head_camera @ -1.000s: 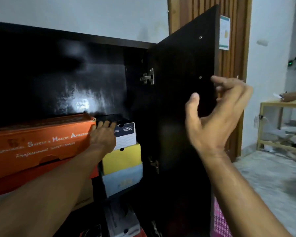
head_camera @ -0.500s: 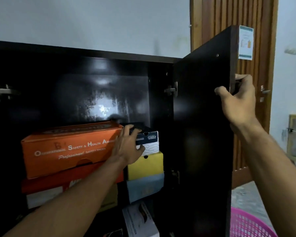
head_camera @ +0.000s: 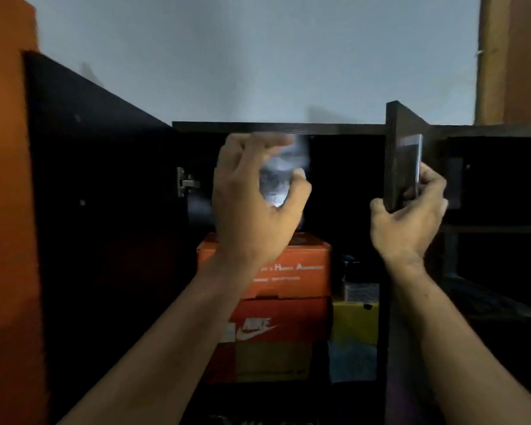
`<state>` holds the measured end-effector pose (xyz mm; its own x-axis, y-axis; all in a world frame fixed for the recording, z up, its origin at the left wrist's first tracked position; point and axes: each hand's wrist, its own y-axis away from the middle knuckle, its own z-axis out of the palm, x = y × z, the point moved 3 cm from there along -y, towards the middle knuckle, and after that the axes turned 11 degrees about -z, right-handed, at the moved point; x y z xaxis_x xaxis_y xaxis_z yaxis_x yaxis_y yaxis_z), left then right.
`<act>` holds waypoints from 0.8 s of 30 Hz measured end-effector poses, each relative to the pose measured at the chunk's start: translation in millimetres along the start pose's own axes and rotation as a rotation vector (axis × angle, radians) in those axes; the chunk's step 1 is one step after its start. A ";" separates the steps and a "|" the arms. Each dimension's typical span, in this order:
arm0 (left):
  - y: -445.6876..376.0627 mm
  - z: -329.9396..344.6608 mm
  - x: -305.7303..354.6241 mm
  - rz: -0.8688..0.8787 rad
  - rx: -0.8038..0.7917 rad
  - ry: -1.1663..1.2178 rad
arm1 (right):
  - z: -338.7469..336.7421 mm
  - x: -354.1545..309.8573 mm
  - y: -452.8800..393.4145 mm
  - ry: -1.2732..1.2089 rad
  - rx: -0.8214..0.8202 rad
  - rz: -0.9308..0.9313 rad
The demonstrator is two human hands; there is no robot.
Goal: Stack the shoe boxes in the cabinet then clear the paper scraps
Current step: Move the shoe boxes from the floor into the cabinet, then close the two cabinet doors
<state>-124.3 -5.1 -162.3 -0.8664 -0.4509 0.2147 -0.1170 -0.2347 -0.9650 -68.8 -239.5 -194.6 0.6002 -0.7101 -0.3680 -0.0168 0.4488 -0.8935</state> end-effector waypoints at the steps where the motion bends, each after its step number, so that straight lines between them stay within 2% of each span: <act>1: -10.4 -21.4 3.5 0.027 0.055 -0.031 | 10.1 -1.2 3.5 0.006 -0.008 0.023; 5: -39.2 -106.8 3.8 0.147 0.342 -0.243 | 43.0 -2.9 10.1 0.024 -0.009 0.096; 7: -47.9 -145.2 0.2 0.134 0.470 -0.390 | 56.3 -1.8 12.4 0.021 -0.012 0.128; 9: -57.1 -173.5 -13.9 -0.102 0.456 -0.547 | 68.1 1.8 13.5 0.040 -0.002 0.143; 11: -58.0 -186.0 -36.8 -0.390 0.291 -0.614 | 78.4 3.6 15.5 0.077 0.005 0.139; 13: -51.9 -181.4 -51.7 -0.569 0.105 -0.485 | 86.4 4.9 17.6 0.103 0.018 0.125; 14: -47.2 -175.9 -53.1 -0.605 0.063 -0.400 | 90.0 5.6 18.1 0.119 0.028 0.111; 19: -28.2 -144.7 -43.3 -0.628 0.127 -0.109 | 101.7 10.1 20.1 0.169 0.018 0.072; 21: -23.3 -125.7 -40.8 -0.580 0.161 0.019 | 106.5 10.2 21.1 0.173 0.020 0.069; 24: -9.7 -85.4 -42.5 -0.556 0.114 0.175 | 111.1 11.5 21.3 0.165 0.035 0.068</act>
<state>-127.8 89.9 -174.9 -0.7581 -0.0877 0.6462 -0.5319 -0.4902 -0.6905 26.6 -177.8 -189.2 0.4595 -0.7555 -0.4669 -0.0233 0.5152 -0.8567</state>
